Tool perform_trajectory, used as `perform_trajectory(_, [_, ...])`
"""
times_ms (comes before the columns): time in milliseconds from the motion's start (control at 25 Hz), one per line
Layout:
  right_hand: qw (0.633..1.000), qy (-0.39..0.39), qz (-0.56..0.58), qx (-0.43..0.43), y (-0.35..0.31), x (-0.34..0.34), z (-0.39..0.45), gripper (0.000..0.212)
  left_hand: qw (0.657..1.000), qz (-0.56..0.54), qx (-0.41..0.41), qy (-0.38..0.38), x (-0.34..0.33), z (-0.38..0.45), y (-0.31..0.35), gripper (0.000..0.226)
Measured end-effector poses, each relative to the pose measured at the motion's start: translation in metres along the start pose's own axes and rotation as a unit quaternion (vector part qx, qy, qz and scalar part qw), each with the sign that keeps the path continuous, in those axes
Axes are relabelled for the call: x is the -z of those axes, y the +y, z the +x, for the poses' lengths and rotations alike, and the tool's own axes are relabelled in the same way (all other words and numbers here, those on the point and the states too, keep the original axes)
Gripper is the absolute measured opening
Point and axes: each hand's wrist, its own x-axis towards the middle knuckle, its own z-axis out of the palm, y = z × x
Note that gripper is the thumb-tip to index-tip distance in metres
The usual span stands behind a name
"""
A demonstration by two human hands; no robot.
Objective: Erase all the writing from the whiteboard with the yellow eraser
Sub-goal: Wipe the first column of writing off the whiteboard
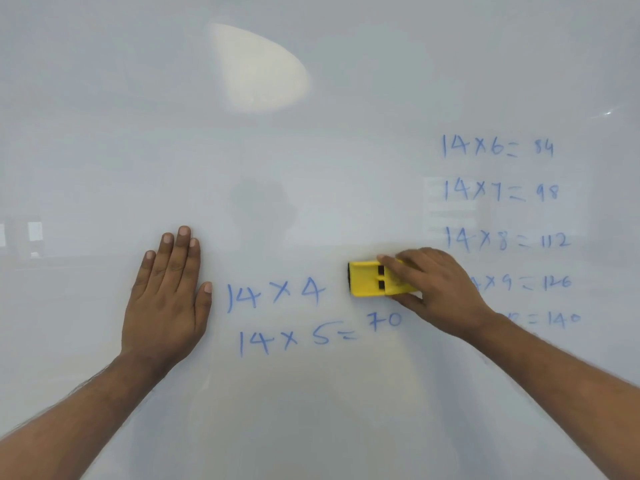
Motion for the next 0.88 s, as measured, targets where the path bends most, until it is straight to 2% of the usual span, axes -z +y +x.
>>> perform_trajectory(80, [0.998,0.026,0.022,-0.049,-0.009,-0.003,0.014,0.054,1.000,0.000,-0.002,-0.002,-0.001,0.000,0.000,0.064])
perform_trajectory(160, [0.997,0.036,0.039,-0.057,-0.019,-0.008,0.018,0.054,1.000,0.000,-0.003,-0.003,-0.001,0.000,-0.001,0.064])
perform_trajectory(320, [0.998,-0.013,0.025,0.049,-0.018,-0.013,-0.008,0.051,1.000,-0.002,-0.002,-0.004,0.000,-0.002,-0.002,0.064])
perform_trajectory(400, [0.997,-0.030,0.002,0.067,-0.009,-0.011,-0.018,0.053,1.000,-0.001,-0.003,-0.006,0.000,-0.003,-0.002,0.065])
perform_trajectory(600, [0.998,0.036,0.031,-0.047,-0.015,-0.004,0.019,0.056,1.000,0.004,0.003,-0.005,-0.001,-0.004,-0.001,0.064])
perform_trajectory(680, [0.995,0.055,0.044,-0.064,-0.032,-0.007,0.038,0.058,1.000,0.005,0.004,-0.006,-0.002,-0.005,-0.001,0.064])
perform_trajectory(760, [0.997,0.051,0.052,-0.039,-0.055,-0.017,0.044,0.057,1.000,0.002,0.005,-0.007,-0.002,-0.006,-0.001,0.064])
perform_trajectory(880, [0.998,0.015,0.043,0.047,-0.075,-0.028,0.028,0.055,1.000,-0.002,0.002,-0.011,0.000,-0.007,-0.002,0.064])
